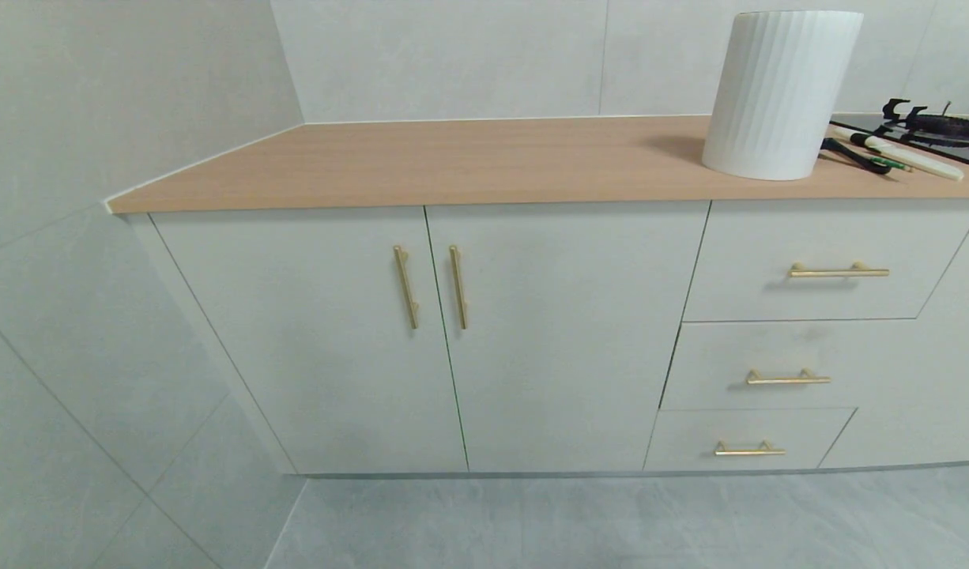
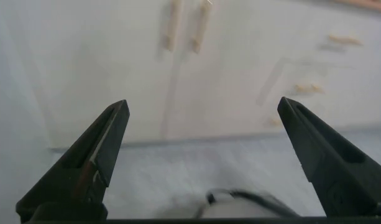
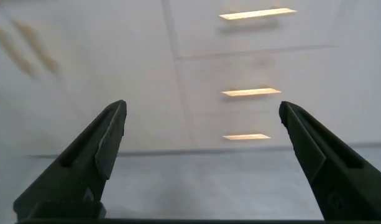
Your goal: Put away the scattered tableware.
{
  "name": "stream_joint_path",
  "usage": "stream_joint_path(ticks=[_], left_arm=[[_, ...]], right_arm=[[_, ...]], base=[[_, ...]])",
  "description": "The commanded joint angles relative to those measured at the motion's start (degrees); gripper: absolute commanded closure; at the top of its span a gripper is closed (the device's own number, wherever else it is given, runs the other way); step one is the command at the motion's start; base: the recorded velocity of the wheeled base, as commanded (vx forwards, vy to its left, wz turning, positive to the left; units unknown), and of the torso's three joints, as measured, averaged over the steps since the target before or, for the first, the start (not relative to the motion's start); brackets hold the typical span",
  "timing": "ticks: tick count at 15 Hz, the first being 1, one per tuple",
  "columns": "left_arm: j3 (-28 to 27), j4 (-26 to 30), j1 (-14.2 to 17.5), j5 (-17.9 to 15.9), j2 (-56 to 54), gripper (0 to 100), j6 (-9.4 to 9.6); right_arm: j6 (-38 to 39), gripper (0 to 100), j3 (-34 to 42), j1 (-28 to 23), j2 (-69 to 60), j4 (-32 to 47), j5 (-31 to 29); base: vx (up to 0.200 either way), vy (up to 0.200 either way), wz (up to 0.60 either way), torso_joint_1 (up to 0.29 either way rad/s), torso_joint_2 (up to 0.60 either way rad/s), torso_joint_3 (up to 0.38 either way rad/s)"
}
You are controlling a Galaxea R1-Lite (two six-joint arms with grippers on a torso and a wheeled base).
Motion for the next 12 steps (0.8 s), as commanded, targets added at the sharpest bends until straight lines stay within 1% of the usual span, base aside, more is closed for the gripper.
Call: stream_joint_path(ticks=[1,2,3,4,5,6,7,8,9,10,11,12], left_arm=[[1.66,0.19,4.11,4.38,-4.54,0,0.33],[3.24,-0.34,6.05,5.35,-4.63,0,0.33],[4.65,-1.75,8.25,5.61,-4.98,0,0.42],[6.49,-2.72,11.41,4.38,-8.41,0,1.13],[8.16,-2.80,12.20,3.15,-10.08,0,4.03],[9.66,-3.07,12.20,4.12,-10.08,0,4.90],[12.20,-4.12,12.20,6.23,-10.08,0,5.26],[15.10,-5.26,12.20,5.97,-10.08,0,5.96],[18.53,-7.37,12.20,6.05,-10.08,0,8.68],[23.37,-12.91,12.20,5.97,-10.08,0,11.41],[23.89,-15.46,12.20,5.79,-10.08,0,11.41],[23.89,-14.49,12.20,5.00,-10.08,0,11.67]], right_arm=[[-5.30,0,1.48,-6.85,-14.22,5.35,-0.37],[-7.41,0,3.32,-6.85,-15.19,5.53,-1.87],[-8.46,0,4.90,-6.68,-15.54,4.92,-4.50],[-8.37,0,7.01,-6.68,-15.54,3.68,-6.61],[-8.55,0,9.47,-6.68,-15.45,2.10,-6.88],[-8.64,0,11.50,-6.68,-15.54,0.52,-6.88],[-8.46,0,16.33,-6.68,-15.54,-4.66,-6.79],[-8.37,0,20.29,-6.68,-15.54,-9.67,-6.35],[-7.84,0,20.29,-6.68,-15.54,-10.38,-4.41],[-5.91,0,20.29,-6.68,-15.54,-9.32,-1.43],[-5.47,0,20.29,-6.68,-15.54,-9.23,-0.11],[-5.38,0,20.29,-6.68,-15.54,-9.15,1.91]], base=[[0.000,0.000,0.00,0.000,0.00,0.000],[0.000,0.000,0.00,0.000,0.00,0.000],[0.000,0.000,0.00,0.000,0.00,0.000],[0.000,0.000,0.00,0.000,0.00,0.000],[0.000,0.000,0.00,0.000,0.00,0.000],[0.000,0.000,0.00,0.000,0.00,0.000],[0.000,0.000,0.00,0.000,0.00,0.000],[0.000,0.000,0.00,0.000,0.00,0.000],[0.000,0.000,0.00,0.000,0.00,0.000],[0.000,0.000,0.00,0.000,0.00,0.000],[0.000,0.000,0.00,0.000,0.00,0.000],[0.000,0.000,0.00,0.000,0.00,0.000]])
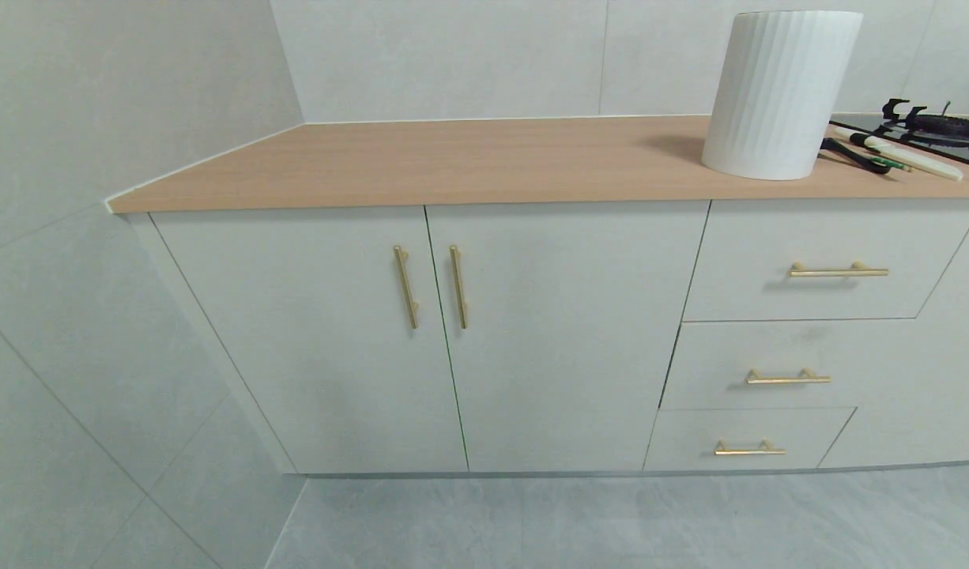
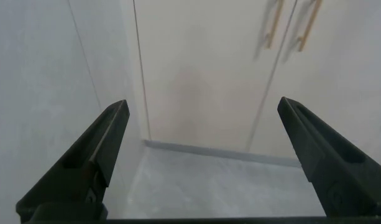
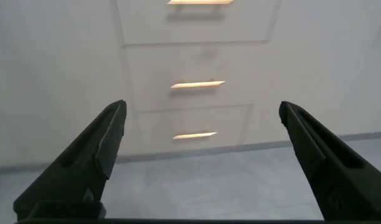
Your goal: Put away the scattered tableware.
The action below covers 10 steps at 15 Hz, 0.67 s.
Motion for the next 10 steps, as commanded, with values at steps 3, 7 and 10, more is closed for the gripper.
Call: stream_joint_path(ticks=[3,7,10], left_arm=[[2.30,2.59,0.01,-5.44,-0.16,0,1.48],[2.30,3.03,0.01,-6.93,-0.16,0,5.08],[2.30,2.95,0.01,-6.93,-0.16,0,3.94]], right_arm=[[-0.09,0,0.60,0.09,0.18,2.82,2.88],[0.53,0,0.60,0.18,0.09,2.82,2.88],[0.79,0,0.60,0.18,0.18,2.91,3.58]], base=[[0.000,0.000,0.00,0.000,0.00,0.000],[0.000,0.000,0.00,0.000,0.00,0.000],[0.000,0.000,0.00,0.000,0.00,0.000]])
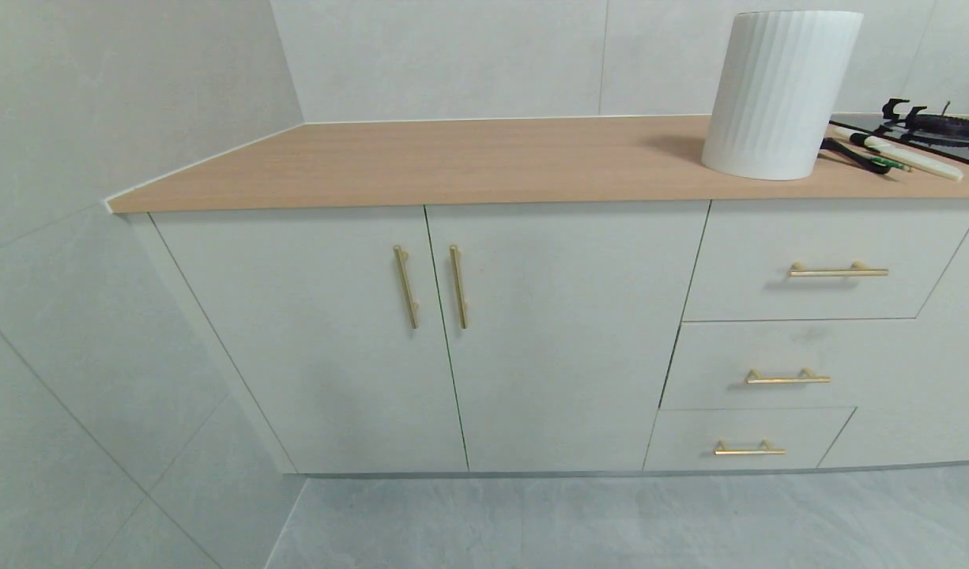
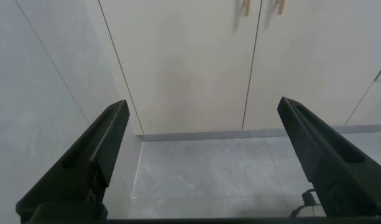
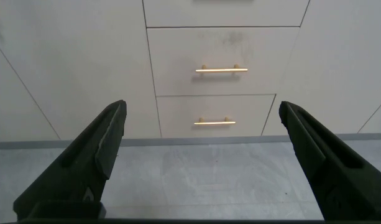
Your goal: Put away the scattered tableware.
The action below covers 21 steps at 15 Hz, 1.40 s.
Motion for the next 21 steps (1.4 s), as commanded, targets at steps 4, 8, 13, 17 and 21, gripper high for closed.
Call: stream_joint_path(ticks=[4,8,13,17,21], left_arm=[[0.02,-0.04,-0.01,0.07,0.00,0,-2.29],[0.02,-0.04,-0.01,0.07,0.00,0,-2.38],[0.02,-0.04,-0.01,0.07,0.00,0,-2.38],[0.02,-0.04,-0.01,0.07,0.00,0,-2.38],[0.02,-0.04,-0.01,0.07,0.00,0,-2.38]], right_arm=[[0.23,0,0.00,-0.02,0.11,-0.02,0.39],[0.05,0,0.00,-0.02,0.11,-0.02,0.39],[0.14,0,0.00,-0.02,0.11,-0.02,0.39],[0.23,0,0.00,-0.02,0.11,-0.02,0.30],[0.23,0,0.00,-0.02,0.20,-0.02,0.30]], base=[[0.000,0.000,0.00,0.000,0.00,0.000],[0.000,0.000,0.00,0.000,0.00,0.000],[0.000,-0.080,0.00,0.000,0.00,0.002],[0.000,-0.200,0.00,0.004,0.00,0.002],[0.000,-0.200,0.00,0.002,0.00,0.002]])
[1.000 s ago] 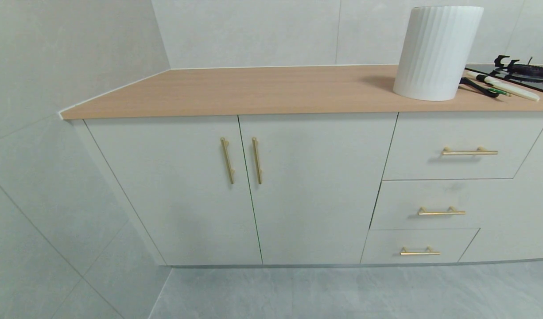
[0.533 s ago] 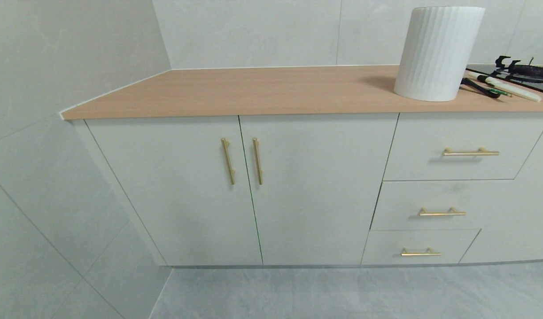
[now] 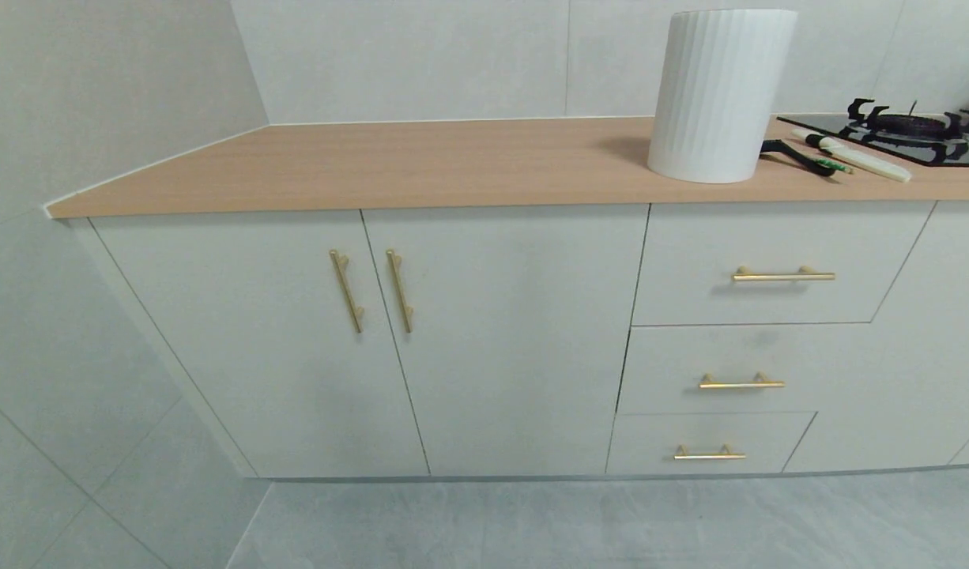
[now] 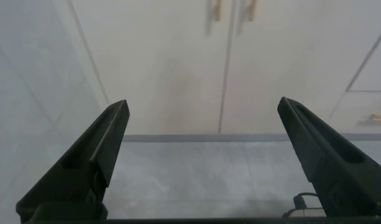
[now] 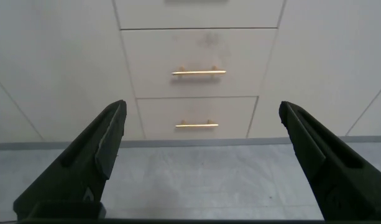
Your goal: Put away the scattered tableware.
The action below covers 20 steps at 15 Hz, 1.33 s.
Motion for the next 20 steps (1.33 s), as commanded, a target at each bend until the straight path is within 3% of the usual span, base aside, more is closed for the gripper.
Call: stream_joint_path(ticks=[1,5,15,20], left_arm=[[0.00,0.02,0.02,0.01,0.00,0,0.00],[0.00,0.02,0.02,0.01,0.00,0,0.00],[0.00,0.02,0.02,0.01,0.00,0,0.00],[0.00,0.02,0.02,0.01,0.00,0,0.00]], right_arm=[[0.01,0,0.00,-0.02,0.09,-0.02,0.00],[-0.08,0,0.00,-0.02,0.09,-0.02,0.00],[-0.08,0,0.00,-0.02,0.09,-0.02,0.00],[-0.08,0,0.00,-0.02,0.09,-0.02,0.00]], base=[[0.000,-0.200,0.00,0.007,0.00,0.007],[0.000,-0.200,0.00,0.005,0.00,0.004],[0.000,0.000,0.00,0.000,0.00,0.000],[0.200,0.000,0.00,0.001,0.00,0.001]])
